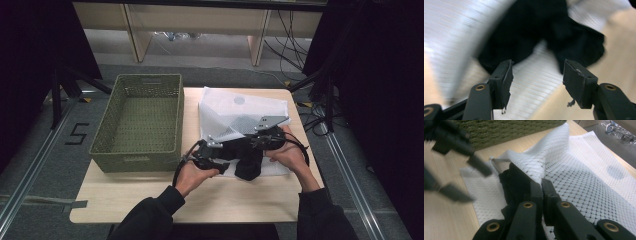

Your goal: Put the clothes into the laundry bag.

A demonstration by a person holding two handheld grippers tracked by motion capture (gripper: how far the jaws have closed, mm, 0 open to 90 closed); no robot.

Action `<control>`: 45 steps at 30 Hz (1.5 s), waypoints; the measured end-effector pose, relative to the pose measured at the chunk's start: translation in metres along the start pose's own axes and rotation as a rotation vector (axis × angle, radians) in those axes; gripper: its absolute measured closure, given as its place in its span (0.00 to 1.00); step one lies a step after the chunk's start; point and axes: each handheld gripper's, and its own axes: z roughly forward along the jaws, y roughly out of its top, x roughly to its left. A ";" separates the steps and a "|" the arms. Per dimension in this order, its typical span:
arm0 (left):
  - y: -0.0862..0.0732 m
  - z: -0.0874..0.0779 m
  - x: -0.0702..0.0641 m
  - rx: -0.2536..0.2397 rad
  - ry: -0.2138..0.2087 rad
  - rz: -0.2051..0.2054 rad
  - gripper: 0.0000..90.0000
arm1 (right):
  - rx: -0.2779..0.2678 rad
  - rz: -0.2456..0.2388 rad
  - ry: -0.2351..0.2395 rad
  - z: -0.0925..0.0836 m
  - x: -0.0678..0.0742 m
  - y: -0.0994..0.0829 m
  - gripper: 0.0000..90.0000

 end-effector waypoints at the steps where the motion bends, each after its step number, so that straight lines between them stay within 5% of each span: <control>1: -0.001 0.007 -0.005 0.021 -0.022 0.021 0.42 | 0.002 0.008 0.001 0.000 0.000 0.000 1.00; 4: -0.002 0.025 -0.014 0.027 -0.053 0.052 0.39 | -0.003 -0.003 0.002 -0.001 -0.001 0.000 1.00; 9: 0.005 0.054 -0.024 0.026 -0.046 0.088 0.34 | 0.001 0.014 0.013 -0.001 -0.002 -0.001 1.00; 11: 0.010 0.064 -0.024 0.020 -0.031 0.127 0.47 | -0.002 0.002 0.013 -0.001 -0.002 -0.002 1.00; 12: 0.012 0.067 -0.024 0.010 -0.037 0.119 0.70 | -0.002 0.004 0.007 -0.002 -0.002 -0.002 1.00; 14: 0.019 0.068 -0.023 -0.005 -0.034 0.125 0.89 | -0.004 0.006 0.006 -0.002 -0.002 -0.002 1.00; 16: 0.026 0.064 -0.018 -0.022 0.013 0.162 0.94 | -0.002 0.014 0.011 -0.004 -0.001 -0.002 1.00; 18: 0.030 0.057 -0.009 -0.071 0.002 0.090 0.95 | -0.011 0.007 0.016 -0.006 -0.002 -0.002 1.00; 20: 0.032 0.046 0.002 -0.096 0.030 0.073 0.96 | -0.017 0.005 0.004 -0.008 -0.003 -0.001 1.00; 24: 0.030 0.039 0.014 -0.078 0.125 0.124 0.96 | -0.009 0.011 0.001 -0.009 -0.004 -0.002 1.00; 25: 0.028 0.042 0.017 -0.057 0.140 0.137 0.95 | -0.012 -0.001 0.008 -0.008 -0.004 -0.002 1.00; 29: 0.015 0.053 0.022 -0.052 0.111 0.052 0.87 | 0.006 0.012 0.025 -0.005 0.000 -0.003 1.00; 33: 0.013 0.032 0.019 -0.051 0.080 0.037 0.66 | 0.000 0.014 0.010 -0.005 -0.002 -0.005 1.00; 38: 0.005 0.009 0.012 -0.053 0.022 -0.046 0.42 | -0.001 0.029 0.007 -0.006 -0.004 -0.007 1.00; 43: -0.001 0.024 0.005 0.018 0.017 0.018 0.28 | -0.001 0.023 0.007 -0.005 -0.003 -0.005 1.00; 45: 0.000 0.037 0.003 0.016 0.041 -0.019 0.25 | 0.001 0.025 0.011 -0.005 -0.003 -0.005 1.00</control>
